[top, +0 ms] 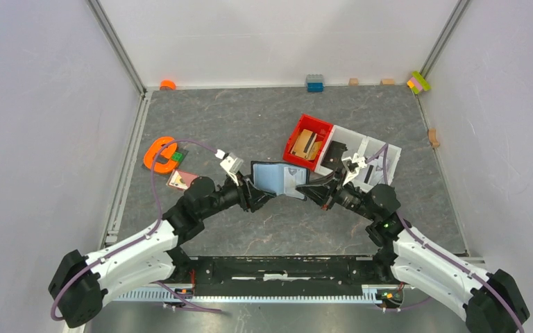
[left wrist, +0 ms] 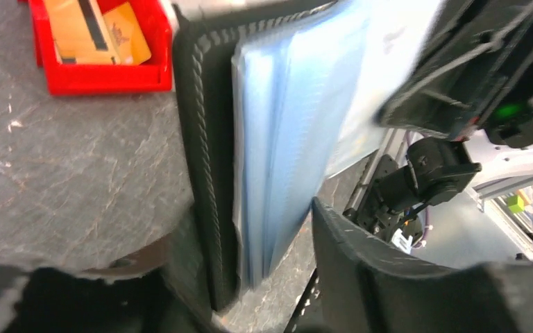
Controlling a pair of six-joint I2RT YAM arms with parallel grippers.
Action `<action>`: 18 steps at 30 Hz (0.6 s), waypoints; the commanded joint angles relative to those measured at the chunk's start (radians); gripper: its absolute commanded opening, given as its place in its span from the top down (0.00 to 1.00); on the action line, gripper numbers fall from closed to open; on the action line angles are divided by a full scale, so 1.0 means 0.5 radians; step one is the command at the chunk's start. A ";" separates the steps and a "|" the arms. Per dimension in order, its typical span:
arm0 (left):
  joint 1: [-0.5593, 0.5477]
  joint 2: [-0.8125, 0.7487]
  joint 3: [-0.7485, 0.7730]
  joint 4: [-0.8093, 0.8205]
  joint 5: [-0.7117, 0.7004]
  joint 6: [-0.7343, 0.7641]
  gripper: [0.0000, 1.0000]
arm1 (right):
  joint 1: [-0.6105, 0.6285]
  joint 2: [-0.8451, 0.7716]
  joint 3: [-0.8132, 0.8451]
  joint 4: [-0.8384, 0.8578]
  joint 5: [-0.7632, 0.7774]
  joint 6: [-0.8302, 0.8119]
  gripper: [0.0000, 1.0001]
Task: Take the credit cards out of the card holder
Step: Remove the credit card from the card holder.
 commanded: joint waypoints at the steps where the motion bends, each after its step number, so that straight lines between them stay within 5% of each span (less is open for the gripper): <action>1: 0.005 -0.135 -0.024 0.237 0.041 0.009 0.59 | -0.011 0.097 -0.008 0.199 -0.083 0.062 0.97; 3: 0.004 -0.180 -0.040 0.219 -0.016 0.009 0.70 | -0.011 0.148 -0.007 0.203 -0.082 0.047 0.97; 10: 0.004 -0.125 -0.020 0.172 -0.077 0.010 0.84 | -0.011 0.284 0.003 0.287 -0.195 0.078 0.93; 14: 0.005 -0.102 0.011 0.110 -0.113 0.016 0.94 | -0.011 0.296 0.004 0.317 -0.234 0.081 0.59; 18: 0.005 -0.168 -0.010 0.071 -0.229 0.012 0.98 | -0.011 0.282 -0.001 0.282 -0.206 0.042 0.55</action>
